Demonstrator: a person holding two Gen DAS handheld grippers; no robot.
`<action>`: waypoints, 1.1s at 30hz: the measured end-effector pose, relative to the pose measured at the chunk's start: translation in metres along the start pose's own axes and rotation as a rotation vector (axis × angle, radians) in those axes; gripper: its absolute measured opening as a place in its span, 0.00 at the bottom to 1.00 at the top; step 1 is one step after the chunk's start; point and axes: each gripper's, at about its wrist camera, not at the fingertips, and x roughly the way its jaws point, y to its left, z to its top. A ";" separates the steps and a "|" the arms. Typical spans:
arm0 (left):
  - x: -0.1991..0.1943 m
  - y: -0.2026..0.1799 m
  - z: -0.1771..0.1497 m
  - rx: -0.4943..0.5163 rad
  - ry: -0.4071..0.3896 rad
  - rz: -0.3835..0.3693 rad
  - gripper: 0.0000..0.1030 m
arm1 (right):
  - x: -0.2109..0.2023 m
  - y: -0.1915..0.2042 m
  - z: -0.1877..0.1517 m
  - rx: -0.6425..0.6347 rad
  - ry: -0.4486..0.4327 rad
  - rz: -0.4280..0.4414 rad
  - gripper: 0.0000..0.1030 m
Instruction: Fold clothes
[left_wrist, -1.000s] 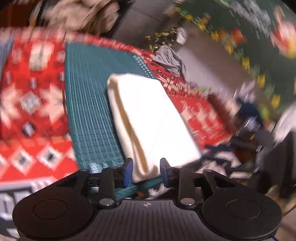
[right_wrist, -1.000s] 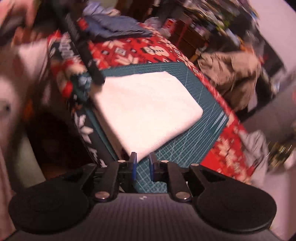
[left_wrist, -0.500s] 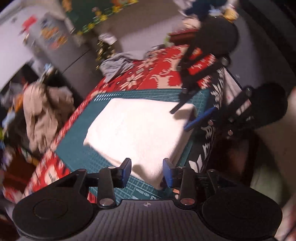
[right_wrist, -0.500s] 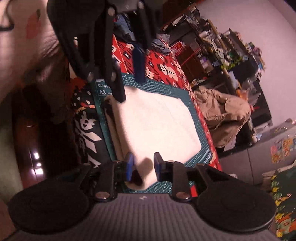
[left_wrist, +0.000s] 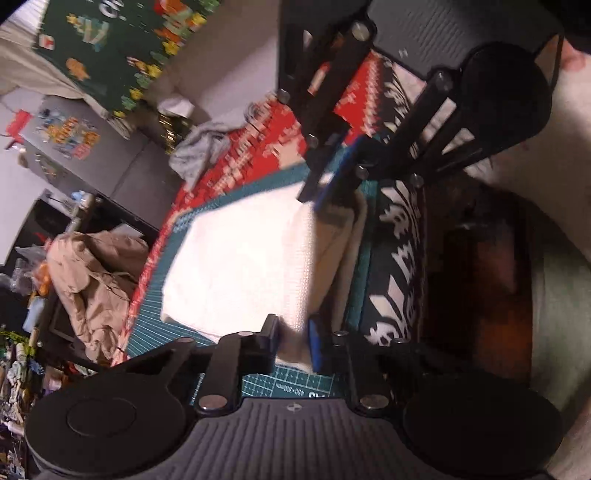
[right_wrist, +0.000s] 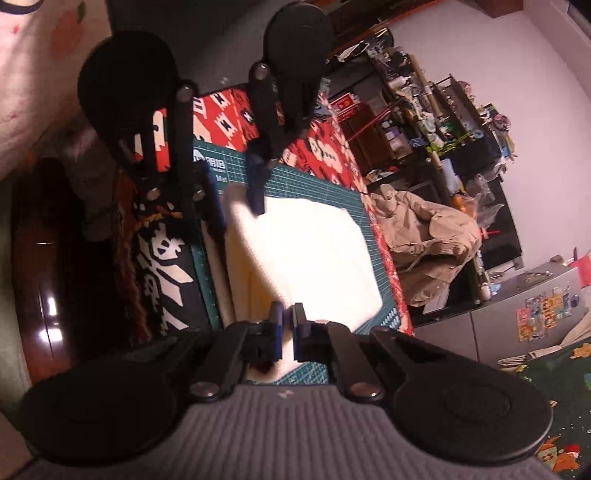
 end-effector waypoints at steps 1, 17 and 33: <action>-0.001 -0.003 -0.001 0.000 -0.009 0.016 0.14 | 0.001 0.000 0.000 0.003 0.001 -0.002 0.04; 0.000 -0.015 -0.004 0.062 -0.037 0.082 0.12 | 0.037 0.020 0.031 -0.013 -0.073 -0.029 0.34; -0.001 -0.014 -0.008 0.033 -0.055 0.056 0.10 | 0.065 0.002 -0.006 -0.048 0.017 -0.061 0.18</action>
